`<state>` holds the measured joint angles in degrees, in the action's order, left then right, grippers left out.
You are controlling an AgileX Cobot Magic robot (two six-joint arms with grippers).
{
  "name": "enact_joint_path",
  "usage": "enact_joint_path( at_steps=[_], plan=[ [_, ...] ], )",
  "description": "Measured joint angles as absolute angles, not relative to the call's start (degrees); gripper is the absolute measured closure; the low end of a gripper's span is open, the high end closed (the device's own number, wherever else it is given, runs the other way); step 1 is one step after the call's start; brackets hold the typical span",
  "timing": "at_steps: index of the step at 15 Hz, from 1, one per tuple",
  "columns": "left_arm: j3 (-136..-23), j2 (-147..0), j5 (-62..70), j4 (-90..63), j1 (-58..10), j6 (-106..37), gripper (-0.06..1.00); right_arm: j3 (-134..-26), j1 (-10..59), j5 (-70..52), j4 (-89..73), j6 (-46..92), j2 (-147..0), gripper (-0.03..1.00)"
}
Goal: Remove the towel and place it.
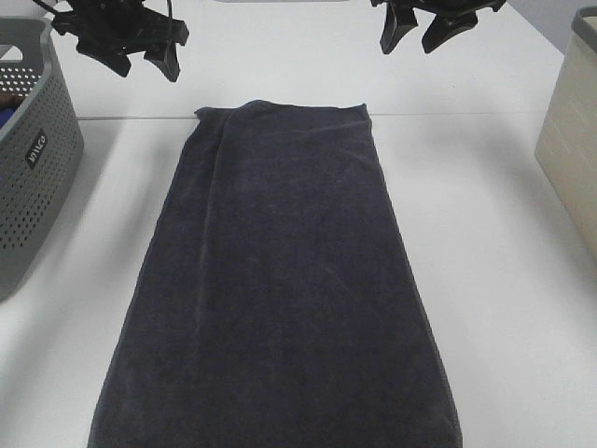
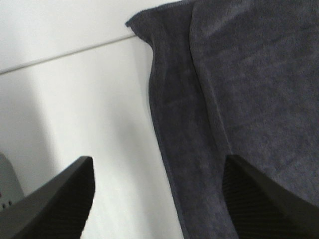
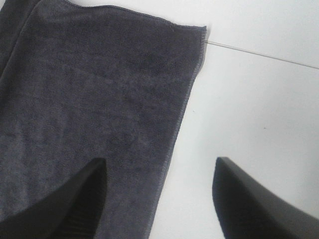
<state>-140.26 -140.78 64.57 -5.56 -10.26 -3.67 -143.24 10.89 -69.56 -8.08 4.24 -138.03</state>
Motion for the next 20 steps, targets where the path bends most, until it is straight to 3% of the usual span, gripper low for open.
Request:
enact_joint_path(
  at_steps=[10,20],
  plan=[
    [-140.26,-158.48,24.64,-9.74,-10.26,-7.85,0.26,-143.24,10.89,-69.67,-10.49,2.86,-138.03,0.36],
    [-140.26,-162.55,19.71,-1.72,-10.20,-4.87,0.26,-143.24,10.89,-69.67,-10.49,3.55,-138.03,0.36]
  ],
)
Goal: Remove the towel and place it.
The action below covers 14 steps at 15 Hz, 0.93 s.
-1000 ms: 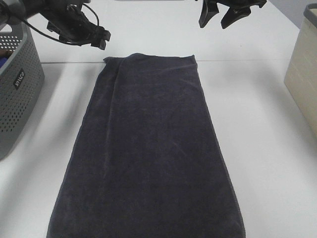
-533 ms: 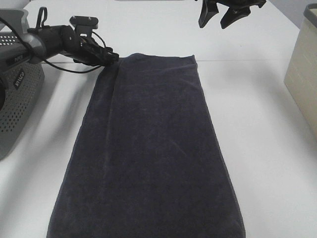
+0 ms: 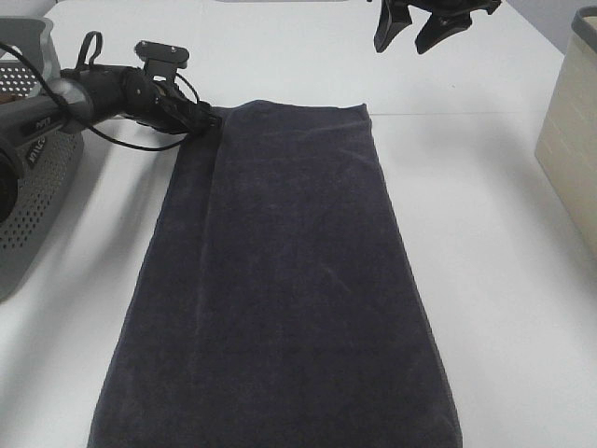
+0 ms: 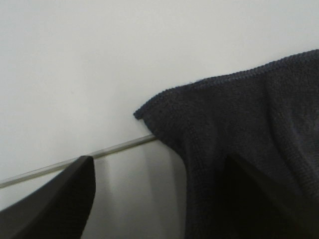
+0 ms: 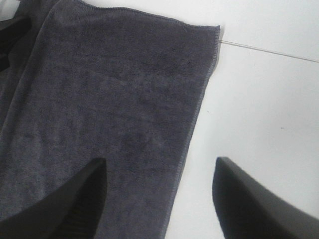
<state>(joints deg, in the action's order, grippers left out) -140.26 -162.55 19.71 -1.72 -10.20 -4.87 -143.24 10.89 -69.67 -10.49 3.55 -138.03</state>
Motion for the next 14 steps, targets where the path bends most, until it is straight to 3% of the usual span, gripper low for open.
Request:
enact_joint_path(
  at_steps=[9,14],
  plan=[
    [-140.43,-162.32,20.23,1.55,-10.08,2.81,0.26,-143.24,10.89,-69.67,-10.31,4.70,-138.03,0.36],
    [-140.26,-155.27,29.05,0.00,-10.08,2.81,0.26,-143.24,10.89,-69.67,-10.31,4.76,-138.03,0.36]
  ],
)
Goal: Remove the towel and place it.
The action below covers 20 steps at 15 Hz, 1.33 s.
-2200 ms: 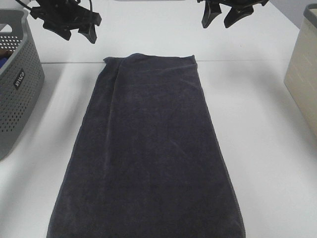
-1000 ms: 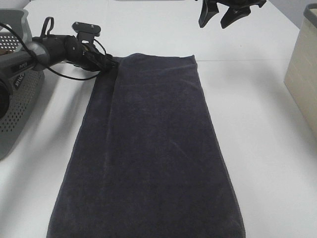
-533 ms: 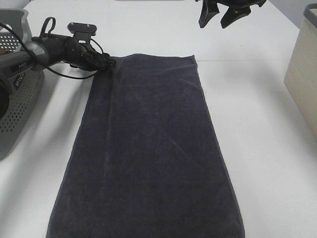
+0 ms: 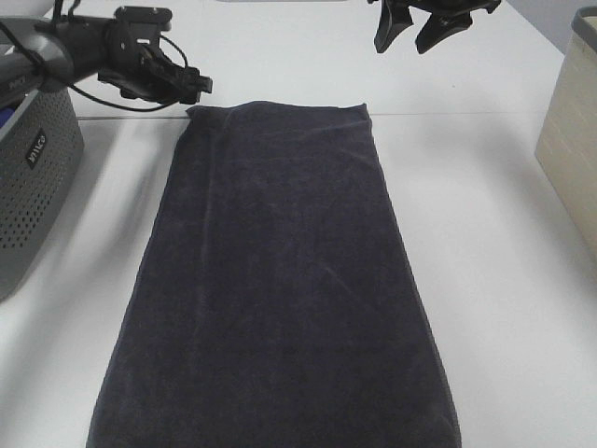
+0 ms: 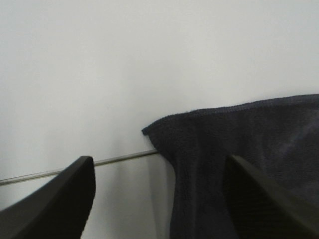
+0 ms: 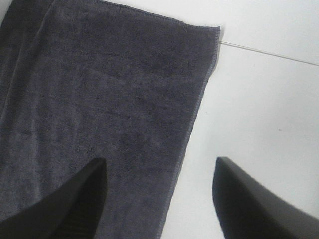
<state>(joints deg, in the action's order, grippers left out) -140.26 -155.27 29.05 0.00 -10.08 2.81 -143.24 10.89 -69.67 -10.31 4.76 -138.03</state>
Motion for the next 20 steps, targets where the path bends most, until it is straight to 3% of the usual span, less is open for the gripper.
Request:
enact_joint_path(
  at_steps=[6,11,16,20],
  plan=[
    [-140.26,-141.81,58.38,-4.01,-10.08,2.64,0.26,-143.24,10.89,-69.73,-8.31,4.58,-136.65,0.36],
    [-140.26,-133.33,68.24,2.81,-8.88,2.64,0.26,-142.32,10.89,-69.79,-5.90,2.64,-128.80,0.36],
    [-138.94,-128.74,69.56,3.44,-2.64,3.09,0.26,-126.91,10.89,-69.79,-3.55,0.69,-115.57,0.36],
    [-122.10,-115.91,69.50,3.72,-2.58,2.69,0.26,-107.66,10.89,-69.73,-3.44,0.00,-99.58,0.36]
  ],
)
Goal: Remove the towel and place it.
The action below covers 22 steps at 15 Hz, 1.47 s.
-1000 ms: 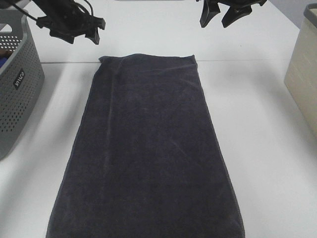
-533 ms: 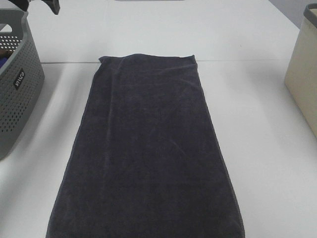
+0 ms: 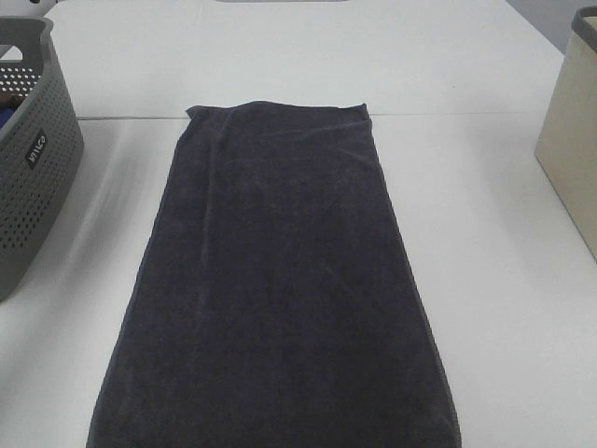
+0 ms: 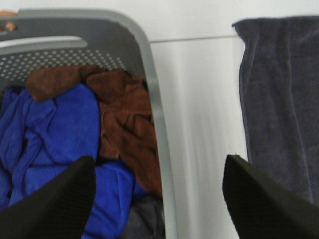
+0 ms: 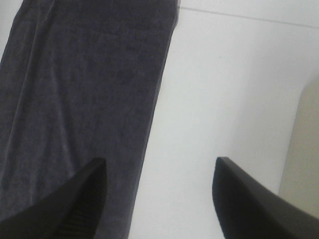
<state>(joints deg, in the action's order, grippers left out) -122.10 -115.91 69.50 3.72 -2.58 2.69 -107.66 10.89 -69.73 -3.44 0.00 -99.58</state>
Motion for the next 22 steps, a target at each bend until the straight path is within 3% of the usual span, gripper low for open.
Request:
enact_joint_path(
  at_steps=[5,7,10,15,22],
  plan=[
    [-94.65,-92.07,67.95,4.53,-2.46,4.13,0.26,-82.39,10.89,-69.73,-3.44,-0.34,-76.15,0.36],
    [-78.72,-72.94,63.94,4.53,-2.46,5.16,0.26,-67.27,10.89,-69.79,-3.44,-0.34,-59.99,0.36],
    [-66.86,-55.58,62.74,4.53,-2.46,5.44,0.26,-56.09,10.89,-69.84,-3.44,-0.34,-44.81,0.36],
    [-51.39,-30.08,62.74,4.53,-2.46,5.44,0.26,-45.44,10.89,-69.84,-1.38,-0.34,-20.80,0.36],
    [-36.55,-1.72,62.80,5.61,-2.46,3.72,0.26,-33.00,10.89,-66.63,1.03,0.00,-1.60,0.36]
  ],
)
